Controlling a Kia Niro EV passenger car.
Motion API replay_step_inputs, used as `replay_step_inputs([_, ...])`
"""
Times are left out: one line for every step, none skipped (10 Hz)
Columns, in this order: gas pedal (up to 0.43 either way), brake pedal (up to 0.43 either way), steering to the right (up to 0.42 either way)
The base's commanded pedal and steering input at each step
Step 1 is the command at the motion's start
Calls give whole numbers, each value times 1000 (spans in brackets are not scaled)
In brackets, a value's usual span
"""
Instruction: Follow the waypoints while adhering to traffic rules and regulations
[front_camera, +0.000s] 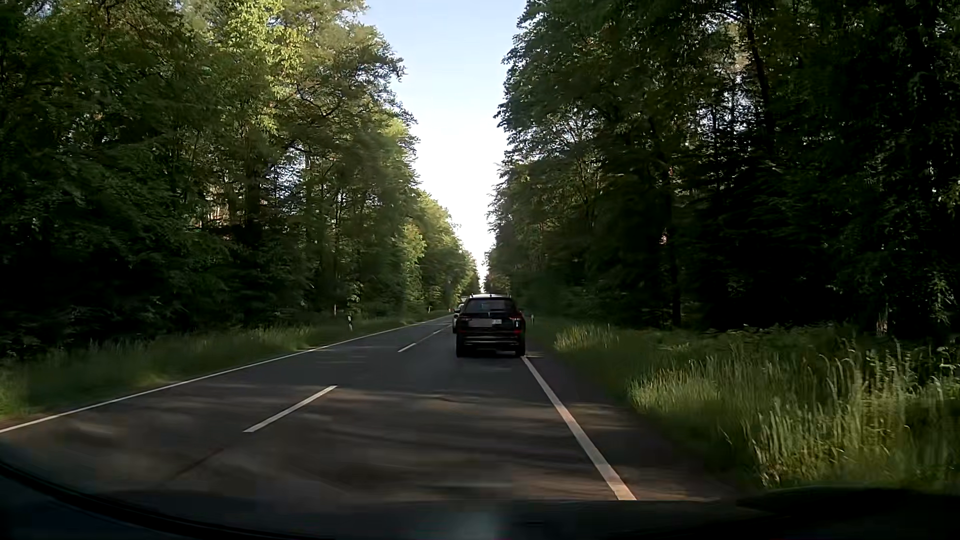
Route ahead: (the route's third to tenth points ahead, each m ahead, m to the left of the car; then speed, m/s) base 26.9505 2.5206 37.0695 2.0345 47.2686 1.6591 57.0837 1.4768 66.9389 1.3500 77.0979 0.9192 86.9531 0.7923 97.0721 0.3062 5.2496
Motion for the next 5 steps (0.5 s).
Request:
replay_step_inputs([0, 0, 4])
replay_step_inputs([0, 0, 4])
replay_step_inputs([0, 0, 4])
replay_step_inputs([0, 0, 4])
replay_step_inputs([0, 0, 4])
